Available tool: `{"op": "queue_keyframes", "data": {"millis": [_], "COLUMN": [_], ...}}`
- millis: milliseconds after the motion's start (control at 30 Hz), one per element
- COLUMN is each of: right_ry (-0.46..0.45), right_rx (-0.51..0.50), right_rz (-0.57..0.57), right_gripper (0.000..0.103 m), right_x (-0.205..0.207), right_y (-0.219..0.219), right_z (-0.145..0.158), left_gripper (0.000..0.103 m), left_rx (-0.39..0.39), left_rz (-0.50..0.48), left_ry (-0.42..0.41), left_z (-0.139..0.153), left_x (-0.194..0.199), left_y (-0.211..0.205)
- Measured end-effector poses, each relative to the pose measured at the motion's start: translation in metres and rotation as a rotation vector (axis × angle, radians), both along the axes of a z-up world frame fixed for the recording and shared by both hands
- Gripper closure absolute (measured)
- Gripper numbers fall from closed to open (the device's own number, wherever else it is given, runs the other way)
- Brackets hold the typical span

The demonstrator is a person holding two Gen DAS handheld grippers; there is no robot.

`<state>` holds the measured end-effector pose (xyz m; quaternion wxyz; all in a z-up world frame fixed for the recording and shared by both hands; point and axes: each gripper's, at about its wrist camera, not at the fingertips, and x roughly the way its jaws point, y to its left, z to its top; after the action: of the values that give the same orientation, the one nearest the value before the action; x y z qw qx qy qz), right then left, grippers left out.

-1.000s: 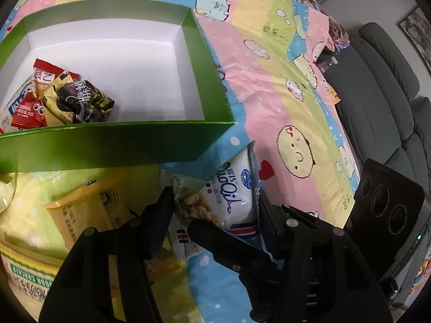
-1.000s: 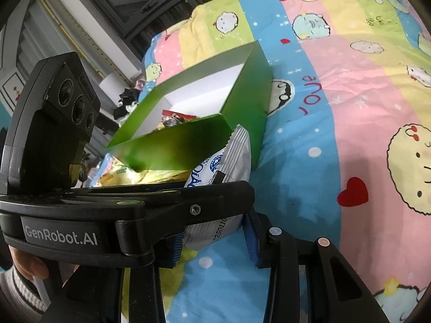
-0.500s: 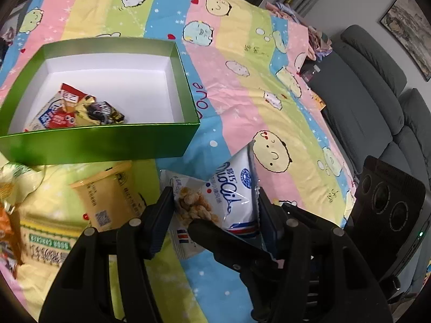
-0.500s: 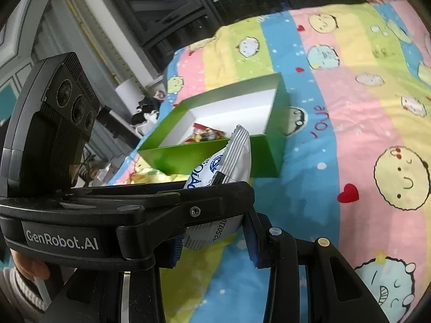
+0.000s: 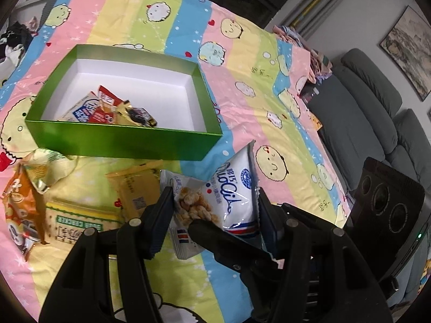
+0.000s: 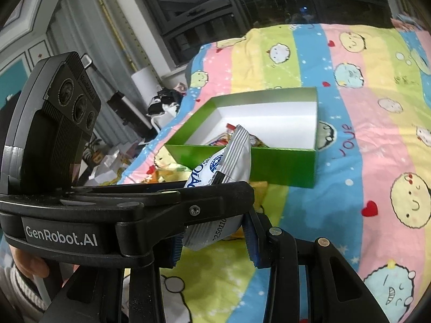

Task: Organize snacks
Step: 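Carry the peanut bag over the green box and open the right gripper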

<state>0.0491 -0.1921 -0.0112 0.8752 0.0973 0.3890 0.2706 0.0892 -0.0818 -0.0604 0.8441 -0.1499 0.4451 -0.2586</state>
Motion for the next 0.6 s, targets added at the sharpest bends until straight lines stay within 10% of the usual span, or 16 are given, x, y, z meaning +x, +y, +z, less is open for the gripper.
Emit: {"op": "queue_keyframes", "data": {"millis": [600], "right_ry": [-0.074], "right_rx": [-0.033], "right_rz": [0.063], "right_gripper": [0.063], "right_x": [0.032], "right_y": [0.041], "right_z": [0.024], "left_gripper": [0.045], "left_rx": [-0.028], "left_rz": [0.054], "left_ry": [-0.072], "left_z": [0.029], "left_x": [0.021], "left_y": [0.041]}}
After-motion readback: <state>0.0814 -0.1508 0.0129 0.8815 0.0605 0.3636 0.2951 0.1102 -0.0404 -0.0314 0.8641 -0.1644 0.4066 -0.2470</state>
